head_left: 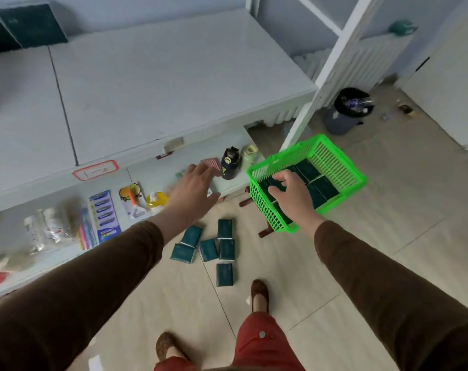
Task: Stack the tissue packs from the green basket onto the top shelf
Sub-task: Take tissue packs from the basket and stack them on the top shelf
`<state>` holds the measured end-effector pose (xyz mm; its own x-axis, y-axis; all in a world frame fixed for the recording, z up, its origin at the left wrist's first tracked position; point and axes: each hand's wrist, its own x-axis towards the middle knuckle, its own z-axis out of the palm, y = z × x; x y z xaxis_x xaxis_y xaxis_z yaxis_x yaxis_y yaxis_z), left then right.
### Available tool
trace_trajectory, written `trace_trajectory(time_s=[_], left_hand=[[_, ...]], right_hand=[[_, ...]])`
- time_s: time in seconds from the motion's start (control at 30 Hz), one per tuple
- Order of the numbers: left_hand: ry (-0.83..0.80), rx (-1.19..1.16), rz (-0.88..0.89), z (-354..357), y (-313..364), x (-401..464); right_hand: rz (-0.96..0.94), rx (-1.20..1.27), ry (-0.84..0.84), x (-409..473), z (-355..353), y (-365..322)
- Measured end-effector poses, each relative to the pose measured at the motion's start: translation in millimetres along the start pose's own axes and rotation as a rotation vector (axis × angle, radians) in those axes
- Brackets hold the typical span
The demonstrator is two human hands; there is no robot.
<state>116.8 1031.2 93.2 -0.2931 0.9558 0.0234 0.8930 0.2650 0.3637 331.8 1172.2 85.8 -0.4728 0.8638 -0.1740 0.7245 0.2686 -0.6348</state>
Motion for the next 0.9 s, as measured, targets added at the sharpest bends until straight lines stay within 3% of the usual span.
trace_trajectory(time_s=[0.17,0.37,0.6,0.8,0.9], left_hand=[[-0.139,-0.032,0.026,91.5,69.5,85.8],[-0.371,0.055,0.045,213.8,106.3,190.9],[-0.572,0.512,0.186,323.4,73.2,267.3],[-0.695,0.556,0.276,401.6,55.0,285.5],[-0.681,0.573,0.27,423.4,47.7,286.5]], right_hand=[[0.171,0.026,-0.093,51.0,-20.2,119.2],[0.285,-0.08,-0.286,121.2,9.6,228.5],[0.349,-0.234,-0.455,166.4,100.9,284.2],[0.369,-0.409,-0.453,166.7,166.6,313.6],[0.313,-0.544,-0.43,168.1,182.4,319.8]])
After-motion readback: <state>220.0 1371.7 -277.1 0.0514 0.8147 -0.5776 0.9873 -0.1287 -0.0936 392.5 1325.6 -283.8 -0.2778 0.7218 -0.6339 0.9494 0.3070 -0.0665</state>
